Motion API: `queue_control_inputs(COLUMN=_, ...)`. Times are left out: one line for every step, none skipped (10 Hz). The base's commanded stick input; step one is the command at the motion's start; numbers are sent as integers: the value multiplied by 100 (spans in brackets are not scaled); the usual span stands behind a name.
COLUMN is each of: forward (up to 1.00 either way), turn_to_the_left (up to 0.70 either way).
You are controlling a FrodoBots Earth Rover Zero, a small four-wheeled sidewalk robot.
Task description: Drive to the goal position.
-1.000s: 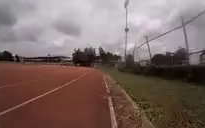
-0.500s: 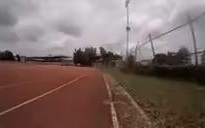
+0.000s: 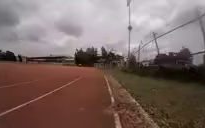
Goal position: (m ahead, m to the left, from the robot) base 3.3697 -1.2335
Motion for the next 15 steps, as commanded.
queue_control_inputs(forward=70, turn_to_the_left=0)
queue_control_inputs(forward=70, turn_to_the_left=0)
queue_control_inputs(forward=70, turn_to_the_left=0)
queue_control_inputs(forward=70, turn_to_the_left=0)
queue_control_inputs(forward=70, turn_to_the_left=0)
queue_control_inputs(forward=70, turn_to_the_left=0)
queue_control_inputs(forward=70, turn_to_the_left=0)
queue_control_inputs(forward=70, turn_to_the_left=0)
queue_control_inputs(forward=70, turn_to_the_left=0)
queue_control_inputs(forward=70, turn_to_the_left=0)
queue_control_inputs(forward=70, turn_to_the_left=0)
queue_control_inputs(forward=70, turn_to_the_left=0)
queue_control_inputs(forward=70, turn_to_the_left=0)
queue_control_inputs(forward=70, turn_to_the_left=0)
queue_control_inputs(forward=70, turn_to_the_left=0)
